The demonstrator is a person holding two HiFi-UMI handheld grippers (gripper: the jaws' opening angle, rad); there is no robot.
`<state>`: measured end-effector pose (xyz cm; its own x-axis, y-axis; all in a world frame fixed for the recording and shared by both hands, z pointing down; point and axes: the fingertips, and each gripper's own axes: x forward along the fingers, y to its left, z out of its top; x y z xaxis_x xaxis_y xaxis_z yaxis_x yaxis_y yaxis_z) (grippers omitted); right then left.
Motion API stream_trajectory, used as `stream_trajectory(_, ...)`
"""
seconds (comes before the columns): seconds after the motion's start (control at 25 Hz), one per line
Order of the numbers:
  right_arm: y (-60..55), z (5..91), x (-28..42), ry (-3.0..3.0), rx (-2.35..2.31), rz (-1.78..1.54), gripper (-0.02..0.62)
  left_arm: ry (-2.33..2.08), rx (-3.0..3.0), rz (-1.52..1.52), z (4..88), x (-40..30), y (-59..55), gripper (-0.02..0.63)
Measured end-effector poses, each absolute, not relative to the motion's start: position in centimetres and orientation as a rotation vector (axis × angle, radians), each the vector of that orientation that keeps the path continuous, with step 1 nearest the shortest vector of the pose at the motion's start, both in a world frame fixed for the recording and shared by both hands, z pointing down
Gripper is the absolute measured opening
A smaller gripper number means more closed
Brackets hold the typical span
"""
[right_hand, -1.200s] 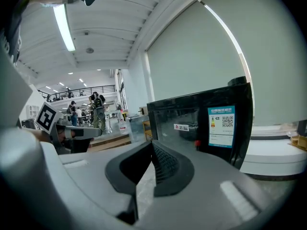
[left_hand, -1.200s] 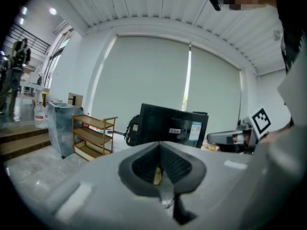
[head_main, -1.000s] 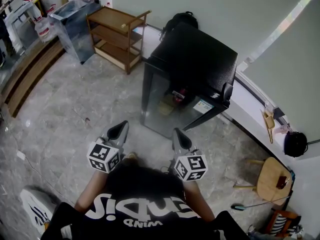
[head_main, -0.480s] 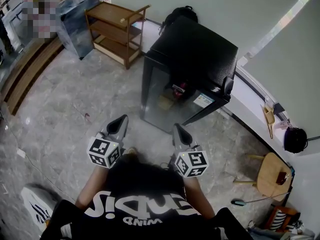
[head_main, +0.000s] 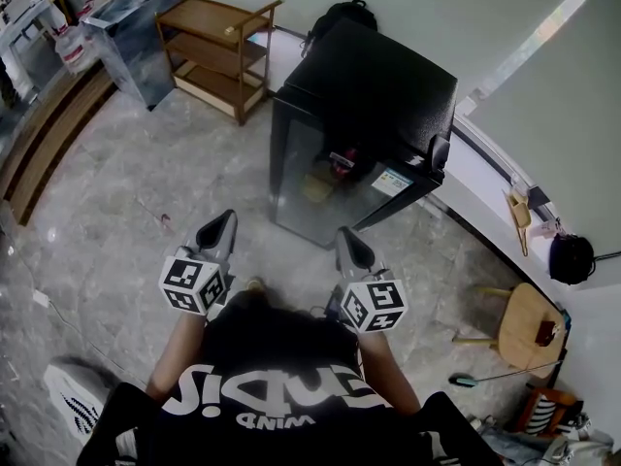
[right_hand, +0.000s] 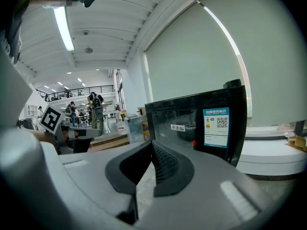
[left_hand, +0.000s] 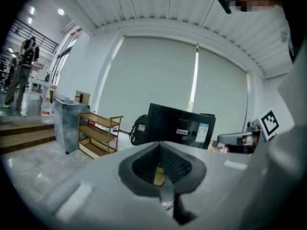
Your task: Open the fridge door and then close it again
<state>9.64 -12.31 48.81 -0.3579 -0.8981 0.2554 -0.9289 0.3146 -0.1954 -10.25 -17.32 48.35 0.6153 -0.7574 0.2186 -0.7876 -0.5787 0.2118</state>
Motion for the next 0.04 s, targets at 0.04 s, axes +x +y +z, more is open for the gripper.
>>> stream_trajectory(0.04, -12.49, 48.72, 9.79, -2.465, 1.721, 0.470, -0.003, -1.255, 2.555, 0.147, 48.27, -10.17, -17.53, 0.002)
